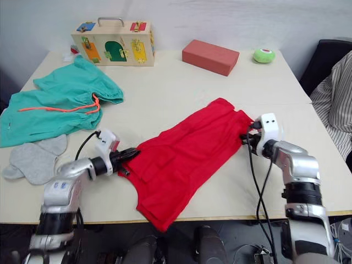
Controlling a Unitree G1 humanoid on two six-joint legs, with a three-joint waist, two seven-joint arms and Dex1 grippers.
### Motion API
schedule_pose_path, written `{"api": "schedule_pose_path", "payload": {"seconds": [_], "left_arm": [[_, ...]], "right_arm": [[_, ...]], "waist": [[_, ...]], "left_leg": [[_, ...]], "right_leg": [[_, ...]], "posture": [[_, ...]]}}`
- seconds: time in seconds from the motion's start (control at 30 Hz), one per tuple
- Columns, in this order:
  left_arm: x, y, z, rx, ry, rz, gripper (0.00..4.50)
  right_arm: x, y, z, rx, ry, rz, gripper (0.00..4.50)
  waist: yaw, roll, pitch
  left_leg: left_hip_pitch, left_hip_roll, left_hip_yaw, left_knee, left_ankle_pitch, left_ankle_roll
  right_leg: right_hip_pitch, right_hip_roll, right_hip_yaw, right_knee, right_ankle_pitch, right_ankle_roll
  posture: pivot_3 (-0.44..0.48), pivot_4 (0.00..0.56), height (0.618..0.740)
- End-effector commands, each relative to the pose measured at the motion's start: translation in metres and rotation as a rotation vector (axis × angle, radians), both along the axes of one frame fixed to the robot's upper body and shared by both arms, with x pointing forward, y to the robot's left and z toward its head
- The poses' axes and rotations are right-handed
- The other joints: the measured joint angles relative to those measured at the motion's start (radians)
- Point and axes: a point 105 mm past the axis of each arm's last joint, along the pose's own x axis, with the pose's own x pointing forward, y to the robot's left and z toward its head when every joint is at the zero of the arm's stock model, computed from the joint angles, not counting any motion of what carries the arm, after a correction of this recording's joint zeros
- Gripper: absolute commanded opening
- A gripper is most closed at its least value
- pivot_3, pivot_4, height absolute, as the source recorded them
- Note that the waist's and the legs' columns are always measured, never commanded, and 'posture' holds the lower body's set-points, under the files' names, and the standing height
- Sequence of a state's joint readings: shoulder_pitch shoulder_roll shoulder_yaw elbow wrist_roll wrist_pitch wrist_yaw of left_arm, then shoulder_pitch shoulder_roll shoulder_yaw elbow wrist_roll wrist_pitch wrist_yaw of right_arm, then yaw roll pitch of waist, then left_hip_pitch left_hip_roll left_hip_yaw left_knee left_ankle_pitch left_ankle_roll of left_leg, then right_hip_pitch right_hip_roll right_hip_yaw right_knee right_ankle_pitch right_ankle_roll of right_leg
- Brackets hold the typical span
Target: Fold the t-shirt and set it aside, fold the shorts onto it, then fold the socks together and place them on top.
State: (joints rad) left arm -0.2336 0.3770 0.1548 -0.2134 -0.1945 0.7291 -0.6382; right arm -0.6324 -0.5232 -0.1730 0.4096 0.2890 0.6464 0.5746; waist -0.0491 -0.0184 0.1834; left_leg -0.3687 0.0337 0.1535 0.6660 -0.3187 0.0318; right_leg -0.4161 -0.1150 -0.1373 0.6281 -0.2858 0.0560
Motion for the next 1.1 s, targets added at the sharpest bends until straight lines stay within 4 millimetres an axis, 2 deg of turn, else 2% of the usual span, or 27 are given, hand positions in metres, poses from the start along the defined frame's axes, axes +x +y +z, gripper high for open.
{"api": "schedule_pose_path", "payload": {"seconds": [0.03,0.17,0.3,0.37,0.4,0.43,0.53,0.6,0.67,0.73,0.8,0.87,0.9,1.0,1.1], "left_arm": [[-0.014,-0.011,0.015,-0.043,-0.044,0.07,0.03],[-0.031,-0.025,0.019,-0.076,-0.077,0.09,0.03],[-0.034,-0.024,0.023,-0.082,-0.095,0.08,0.03],[-0.036,-0.016,0.024,-0.096,-0.081,0.048,0.03],[-0.036,-0.012,0.024,-0.1,-0.073,0.024,0.0],[-0.036,-0.005,0.023,-0.101,-0.047,0.0,0.25],[-0.038,0.015,0.021,-0.048,0.034,-0.136,1.01],[-0.038,0.026,0.024,-0.021,0.093,-0.197,1.65],[-0.038,0.034,0.024,-0.004,0.153,-0.221,2.27],[-0.033,0.04,0.033,0.004,0.195,-0.252,2.92],[-0.025,0.039,0.047,0.018,0.213,-0.316,3.59],[-0.02,0.037,0.054,0.021,0.223,-0.349,4.2],[-0.011,0.031,0.058,0.013,0.213,-0.371,4.48],[0.023,0.005,0.066,-0.022,0.177,-0.418,4.48],[0.053,-0.026,0.064,-0.066,0.174,-0.453,4.48]], "right_arm": [[0.008,0.003,0.0,-0.006,-0.033,-0.034,0.0],[0.014,0.013,0.001,-0.019,-0.065,-0.016,0.0],[0.014,0.012,0.005,-0.026,-0.076,0.012,0.0],[-0.001,0.009,0.008,-0.001,-0.033,0.093,0.0],[-0.008,0.007,0.009,-0.002,-0.01,0.124,0.43],[-0.016,0.002,0.01,-0.019,0.014,0.152,0.62],[-0.045,-0.01,0.017,0.004,0.103,0.223,1.61],[-0.069,-0.004,0.023,0.055,0.181,0.307,2.28],[-0.085,0.001,0.025,0.073,0.226,0.355,2.98],[-0.105,0.011,0.027,0.128,0.298,0.401,3.7],[-0.134,0.029,0.024,0.208,0.408,0.474,4.39],[-0.149,0.04,0.023,0.243,0.46,0.508,4.5],[-0.158,0.048,0.018,0.261,0.483,0.533,4.5],[-0.182,0.071,-0.001,0.317,0.539,0.593,4.5],[-0.191,0.093,-0.019,0.351,0.567,0.602,4.5]], "waist": [[0.009,0.0,0.0],[0.019,0.0,0.0],[0.02,0.0,0.0],[0.021,0.0,0.0],[0.022,0.001,0.0],[0.025,0.001,0.001],[0.031,0.002,0.001],[0.031,0.003,0.002],[0.03,0.003,0.002],[0.03,0.003,0.002],[0.033,0.004,0.002],[0.036,0.004,0.002],[0.036,0.004,0.002],[0.064,0.003,0.002],[0.075,0.002,0.001]], "left_leg": [[0.0,0.0,0.0,0.0,0.0,0.0],[0.0,-0.001,0.0,0.0,0.0,0.0],[0.0,0.0,0.0,0.0,0.0,0.0],[0.0,0.0,0.0,0.0,0.0,0.0],[0.0,0.0,0.0,0.0,0.0,0.0],[-0.001,0.0,0.0,-0.001,0.0,0.0],[-0.003,0.0,-0.003,-0.001,0.0,0.0],[-0.003,0.0,-0.003,-0.002,0.0,0.0],[-0.004,0.0,-0.003,-0.002,-0.001,0.0],[-0.003,0.0,-0.003,-0.002,-0.003,0.001],[-0.004,0.0,-0.004,-0.002,-0.004,-0.001],[-0.006,0.001,-0.004,-0.002,-0.004,-0.001],[-0.006,0.001,-0.004,-0.002,-0.004,-0.001],[-0.007,0.0,-0.004,-0.002,-0.004,-0.001],[-0.008,-0.003,-0.004,-0.001,-0.003,0.0]], "right_leg": [[0.0,0.0,0.0,0.0,0.0,0.0],[0.0,0.0,0.001,-0.001,0.0,0.0],[0.0,0.0,0.001,0.0,0.0,0.0],[0.0,0.0,0.001,0.0,0.0,0.0],[0.0,0.0,0.001,-0.001,0.0,0.0],[-0.001,0.0,0.001,-0.001,0.0,0.0],[-0.002,0.0,0.0,-0.002,-0.001,-0.002],[-0.002,0.0,0.0,-0.003,-0.001,-0.002],[-0.002,-0.001,-0.001,-0.003,-0.001,-0.002],[-0.002,-0.001,0.0,-0.004,-0.001,-0.002],[-0.003,-0.001,-0.001,-0.003,-0.001,-0.002],[-0.005,-0.001,-0.001,-0.003,-0.001,-0.002],[-0.006,-0.001,-0.001,-0.003,-0.001,-0.002],[-0.006,-0.001,-0.001,-0.003,-0.001,-0.002],[-0.007,-0.001,0.0,-0.002,-0.001,-0.001]], "posture": [[0.0,0.15,0.74],[0.0,0.15,0.74],[0.0,0.15,0.74],[0.0,0.15,0.74],[0.0,0.15,0.74],[0.0,0.15,0.74],[0.0,0.15,0.74],[0.0,0.15,0.74],[0.0,0.15,0.74],[0.0,0.15,0.74],[0.0,0.15,0.74],[0.0,0.15,0.74],[0.0,0.15,0.74],[0.0,0.15,0.74],[0.0,0.15,0.74]]}}
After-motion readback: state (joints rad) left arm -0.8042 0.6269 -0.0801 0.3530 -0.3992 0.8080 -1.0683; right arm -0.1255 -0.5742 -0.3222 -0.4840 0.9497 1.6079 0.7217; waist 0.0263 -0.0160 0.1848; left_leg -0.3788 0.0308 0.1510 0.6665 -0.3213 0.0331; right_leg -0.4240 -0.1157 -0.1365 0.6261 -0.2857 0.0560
